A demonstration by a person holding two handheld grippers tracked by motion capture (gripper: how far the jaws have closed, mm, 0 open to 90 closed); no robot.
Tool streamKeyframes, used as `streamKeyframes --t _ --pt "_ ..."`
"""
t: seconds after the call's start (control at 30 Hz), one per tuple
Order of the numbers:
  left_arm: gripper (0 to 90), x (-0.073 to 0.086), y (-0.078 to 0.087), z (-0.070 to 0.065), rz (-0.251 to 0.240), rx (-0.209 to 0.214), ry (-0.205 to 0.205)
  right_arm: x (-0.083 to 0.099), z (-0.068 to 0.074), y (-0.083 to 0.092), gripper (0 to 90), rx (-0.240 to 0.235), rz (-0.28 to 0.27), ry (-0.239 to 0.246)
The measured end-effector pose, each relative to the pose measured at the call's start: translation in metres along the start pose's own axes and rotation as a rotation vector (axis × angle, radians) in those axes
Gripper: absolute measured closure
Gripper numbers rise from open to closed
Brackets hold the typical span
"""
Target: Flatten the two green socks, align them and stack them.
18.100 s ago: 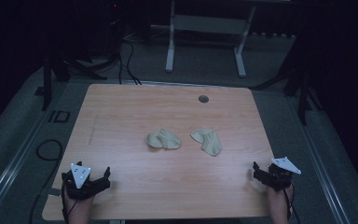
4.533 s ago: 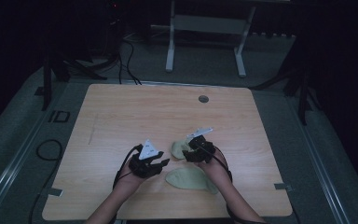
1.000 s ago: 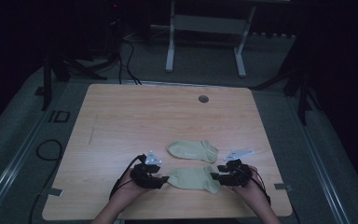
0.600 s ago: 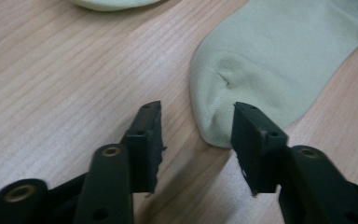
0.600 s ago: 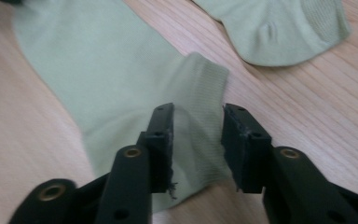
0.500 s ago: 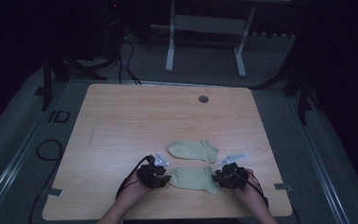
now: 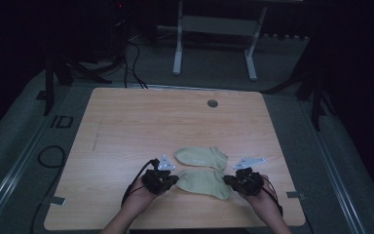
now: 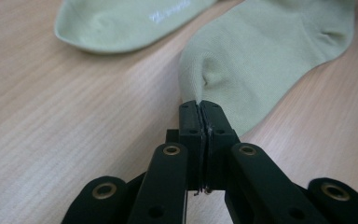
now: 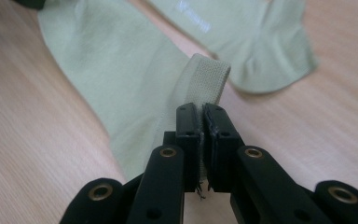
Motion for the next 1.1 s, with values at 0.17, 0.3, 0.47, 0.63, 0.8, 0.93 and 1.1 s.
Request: streamKeyframes --t 0.17,0.3,0.47,0.63,0.8,0.93,1.1 --pt "87.7 -0.016 0.006 0.007 -0.018 -0.005 0.006 -0.014 -0.012 0.008 85.3 0.025 -0.021 -0.001" --pt "87.7 -0.036 0.010 0.014 -0.032 -0.035 0.004 -0.025 -0.027 0.010 85.3 0.036 -0.036 -0.024" --pt "87.7 -0.059 0.008 0.022 -0.045 -0.088 -0.009 -0.041 -0.046 0.007 85.3 0.074 -0.046 -0.039" --pt "87.7 -0.070 -0.005 0.033 -0.020 -0.145 -0.024 -0.050 -0.060 -0.006 85.2 0.079 -0.029 -0.060" --pt "87.6 -0.074 -0.020 0.040 0.000 -0.146 -0.002 -0.053 -0.075 -0.017 85.2 0.088 0.005 -0.070" --pt "87.5 -0.074 -0.030 0.038 0.015 -0.154 -0.018 -0.048 -0.084 -0.027 85.1 0.082 0.034 -0.088" --pt "87.4 -0.073 -0.037 0.041 0.017 -0.158 -0.001 -0.040 -0.088 -0.040 85.0 0.062 0.058 -0.115"
Point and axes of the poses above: each handheld gripper's, and its own axes: y roughly backward along the jaws, x roughly out of its underside, z roughly to its left, the point moved 4 cm from there along -y, roughly forward along the jaws, and after that the axes turned 13 degrees about y, right-handed, at the moved point
